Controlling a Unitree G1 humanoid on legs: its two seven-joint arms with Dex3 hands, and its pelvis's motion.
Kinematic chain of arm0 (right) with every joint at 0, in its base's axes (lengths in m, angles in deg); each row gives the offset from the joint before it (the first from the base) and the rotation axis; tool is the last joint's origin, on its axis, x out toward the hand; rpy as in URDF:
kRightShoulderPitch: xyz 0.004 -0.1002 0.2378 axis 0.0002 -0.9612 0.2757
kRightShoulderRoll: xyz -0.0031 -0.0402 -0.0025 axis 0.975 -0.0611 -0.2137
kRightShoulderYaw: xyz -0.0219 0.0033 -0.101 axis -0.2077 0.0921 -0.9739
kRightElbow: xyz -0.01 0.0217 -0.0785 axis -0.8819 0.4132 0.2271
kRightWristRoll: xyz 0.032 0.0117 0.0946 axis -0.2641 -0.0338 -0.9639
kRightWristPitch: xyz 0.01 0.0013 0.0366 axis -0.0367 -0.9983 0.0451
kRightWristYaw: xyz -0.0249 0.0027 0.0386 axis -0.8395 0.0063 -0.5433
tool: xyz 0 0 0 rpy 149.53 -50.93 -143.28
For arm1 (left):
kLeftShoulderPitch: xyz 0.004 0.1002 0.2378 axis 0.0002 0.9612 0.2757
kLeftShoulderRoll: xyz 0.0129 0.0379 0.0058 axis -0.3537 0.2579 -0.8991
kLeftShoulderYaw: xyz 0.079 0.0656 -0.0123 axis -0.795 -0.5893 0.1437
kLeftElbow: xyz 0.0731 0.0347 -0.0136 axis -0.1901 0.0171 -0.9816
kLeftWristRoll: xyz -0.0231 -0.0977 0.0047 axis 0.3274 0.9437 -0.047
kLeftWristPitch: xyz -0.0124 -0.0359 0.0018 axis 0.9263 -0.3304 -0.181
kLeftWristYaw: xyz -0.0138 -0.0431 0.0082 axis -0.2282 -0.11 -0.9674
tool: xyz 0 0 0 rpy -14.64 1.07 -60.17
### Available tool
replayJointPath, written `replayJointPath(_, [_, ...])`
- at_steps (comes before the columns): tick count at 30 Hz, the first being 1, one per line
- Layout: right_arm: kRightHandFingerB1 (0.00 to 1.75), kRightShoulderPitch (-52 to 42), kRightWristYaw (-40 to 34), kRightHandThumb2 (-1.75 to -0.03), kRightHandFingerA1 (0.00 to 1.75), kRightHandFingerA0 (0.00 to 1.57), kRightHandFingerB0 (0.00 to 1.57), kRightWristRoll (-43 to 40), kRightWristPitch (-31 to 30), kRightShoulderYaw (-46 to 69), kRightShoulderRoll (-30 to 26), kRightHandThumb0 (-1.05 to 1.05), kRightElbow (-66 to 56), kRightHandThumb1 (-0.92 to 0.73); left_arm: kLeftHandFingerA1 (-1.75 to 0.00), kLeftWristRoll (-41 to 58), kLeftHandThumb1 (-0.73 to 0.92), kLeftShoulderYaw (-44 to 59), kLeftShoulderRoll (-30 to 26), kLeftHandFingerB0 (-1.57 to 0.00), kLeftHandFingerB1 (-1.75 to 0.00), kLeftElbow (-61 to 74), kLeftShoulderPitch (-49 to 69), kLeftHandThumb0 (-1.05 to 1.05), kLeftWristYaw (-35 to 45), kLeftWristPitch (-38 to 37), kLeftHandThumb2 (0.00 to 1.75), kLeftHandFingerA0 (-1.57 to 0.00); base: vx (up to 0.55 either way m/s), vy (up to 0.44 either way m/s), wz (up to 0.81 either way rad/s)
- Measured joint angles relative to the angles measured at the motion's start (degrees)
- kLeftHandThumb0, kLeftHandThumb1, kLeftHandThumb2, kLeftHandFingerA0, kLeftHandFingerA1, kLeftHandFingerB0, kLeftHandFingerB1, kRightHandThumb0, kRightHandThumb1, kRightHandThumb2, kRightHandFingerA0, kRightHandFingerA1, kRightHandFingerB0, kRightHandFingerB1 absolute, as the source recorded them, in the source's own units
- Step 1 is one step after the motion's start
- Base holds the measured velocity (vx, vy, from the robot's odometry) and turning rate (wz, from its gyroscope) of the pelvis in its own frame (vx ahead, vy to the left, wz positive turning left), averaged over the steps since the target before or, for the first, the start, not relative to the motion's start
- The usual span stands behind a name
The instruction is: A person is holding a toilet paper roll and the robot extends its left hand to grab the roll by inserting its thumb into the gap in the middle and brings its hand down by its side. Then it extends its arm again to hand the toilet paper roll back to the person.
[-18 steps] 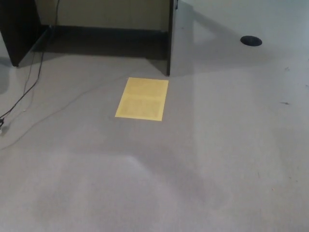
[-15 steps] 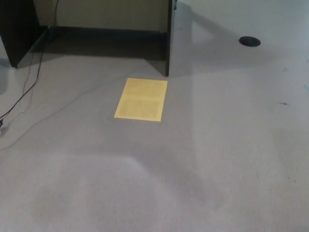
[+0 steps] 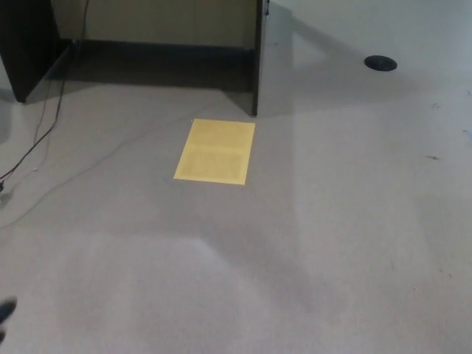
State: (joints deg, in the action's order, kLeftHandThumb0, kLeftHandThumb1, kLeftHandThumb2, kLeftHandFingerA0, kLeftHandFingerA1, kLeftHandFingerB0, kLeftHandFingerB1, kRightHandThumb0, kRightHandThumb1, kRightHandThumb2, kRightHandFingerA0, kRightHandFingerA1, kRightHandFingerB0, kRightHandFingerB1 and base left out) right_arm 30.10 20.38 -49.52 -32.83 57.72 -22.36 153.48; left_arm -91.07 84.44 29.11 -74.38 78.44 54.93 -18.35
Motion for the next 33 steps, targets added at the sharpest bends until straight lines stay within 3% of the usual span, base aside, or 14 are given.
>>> replayJointPath(3, [0.31, 0.03, 0.00, -0.61, 0.46, 0.60, 0.29, 0.01, 0.07, 0.00, 0.00, -0.41, 0.00, -0.69, -0.48, 0.18, 0.29, -0.02, -0.46, 0.00, -0.48, 7.42, -2.10, -0.27, 0.47, 0.84, 0.85, -0.02, 0.00, 0.000, 0.00])
replayJointPath(4, [0.44, 0.08, 0.00, -0.83, 0.58, 0.53, 0.23, 0.02, 0.10, -0.01, 0.00, -0.49, 0.00, -0.56, -0.49, 0.24, 0.29, -0.04, -0.80, 0.00, -0.48, 10.22, -3.06, -0.27, 0.64, 1.30, 0.84, -0.02, 0.00, 0.000, 0.00])
replayJointPath(6, [0.31, 0.18, 0.01, -0.60, 0.45, 0.57, 0.29, 0.02, 0.17, -0.01, 0.00, -0.42, 0.00, -0.69, -0.38, 0.36, 0.37, -0.07, -1.43, -0.08, -0.25, 14.44, -4.70, -0.51, 0.93, 2.13, 0.63, -0.12, 0.00, 0.000, 0.00])
replayJointPath(8, [0.44, 0.33, 0.01, -0.84, 0.58, 0.53, 0.24, 0.04, 0.20, -0.03, 0.00, -0.50, 0.01, -0.55, -0.47, 0.54, 0.22, -0.39, -2.16, 0.00, -0.49, 19.64, -7.31, -0.28, 1.49, 3.38, 0.81, 0.00, 0.00, 0.000, 0.00])
replayJointPath(9, [0.45, 0.42, 0.02, -0.84, 0.59, 0.53, 0.24, 0.05, 0.21, -0.05, 0.00, -0.50, 0.01, -0.55, -0.38, 0.63, 0.36, -0.69, -2.51, -0.07, -0.23, 21.86, -8.60, -0.51, 1.78, 4.13, 0.64, -0.12, 0.00, 0.000, 0.00])
replayJointPath(12, [0.45, 0.58, 0.08, -0.84, 0.59, 0.53, 0.24, 0.08, 0.22, -0.16, 0.01, -0.49, 0.09, -0.54, -0.37, 0.91, 0.35, -2.21, -3.88, -0.06, -0.22, 28.45, -13.73, -0.49, 2.82, 7.05, 0.63, -0.10, 0.00, 0.000, 0.00])
replayJointPath(14, [0.33, 0.67, 0.13, -0.60, 0.47, 0.58, 0.32, 0.11, 0.24, -0.24, 0.02, -0.41, 0.13, -0.68, -0.38, 0.98, 0.33, -3.43, -4.23, -0.06, -0.19, 31.47, -17.48, -0.45, 3.45, 8.78, 0.63, -0.10, 0.00, 0.000, 0.00])
replayJointPath(15, [0.46, 0.68, 0.16, -0.83, 0.59, 0.52, 0.27, 0.13, 0.24, -0.27, 0.02, -0.48, 0.19, -0.54, -0.37, 0.97, 0.35, -4.34, -4.30, -0.08, -0.21, 32.58, -19.66, -0.49, 3.81, 9.67, 0.64, -0.10, 0.00, 0.000, 0.00])
replayJointPath(16, [0.34, 0.72, 0.19, -0.60, 0.47, 0.58, 0.34, 0.15, 0.24, -0.34, 0.05, -0.40, 0.22, -0.67, -0.38, 0.95, 0.35, -5.24, -4.31, -0.06, -0.20, 33.45, -21.59, -0.51, 4.18, 10.48, 0.65, -0.10, 0.00, 0.000, 0.00])
replayJointPath(17, [0.46, 0.73, 0.20, -0.82, 0.59, 0.52, 0.28, 0.18, 0.25, -0.43, 0.11, -0.46, 0.23, -0.54, -0.38, 0.90, 0.35, -6.21, -4.30, -0.07, -0.20, 34.32, -23.64, -0.52, 4.51, 11.32, 0.66, -0.09, 0.00, 0.000, 0.00])
replayJointPath(27, [0.48, 0.54, 0.31, -0.84, 0.66, 0.62, 0.31, 0.31, 0.29, -0.91, 0.22, -0.47, 0.38, -0.53, -0.41, -1.98, 0.36, -17.19, -2.08, -0.05, -0.20, 37.48, -40.67, -0.57, 6.90, 20.60, 0.69, -0.10, 0.00, 0.000, 0.00])
replayJointPath(28, [0.36, 0.53, 0.33, -0.59, 0.58, 0.67, 0.38, 0.32, 0.29, -0.93, 0.22, -0.41, 0.38, -0.65, -0.41, -2.06, 0.36, -17.69, -1.69, -0.06, -0.22, 37.55, -41.28, -0.58, 6.98, 21.10, 0.69, -0.11, 0.00, 0.000, 0.00])
replayJointPath(32, [0.35, 0.56, 0.50, -0.59, 0.59, 0.67, 0.37, 0.38, 0.33, -1.10, 0.22, -0.40, 0.38, -0.66, -0.35, -2.89, 0.38, -21.46, 1.22, -0.07, -0.20, 38.58, -44.98, -0.58, 7.57, 25.18, 0.59, -0.12, 0.00, 0.000, 0.00])
replayJointPath(33, [0.48, 0.56, 0.57, -0.84, 0.68, 0.64, 0.32, 0.38, 0.32, -1.10, 0.22, -0.48, 0.39, -0.54, -0.30, -2.93, 0.41, -22.18, 1.71, -0.04, -0.23, 39.06, -45.30, -0.55, 7.74, 26.02, 0.53, -0.14, 0.00, 0.000, 0.00])
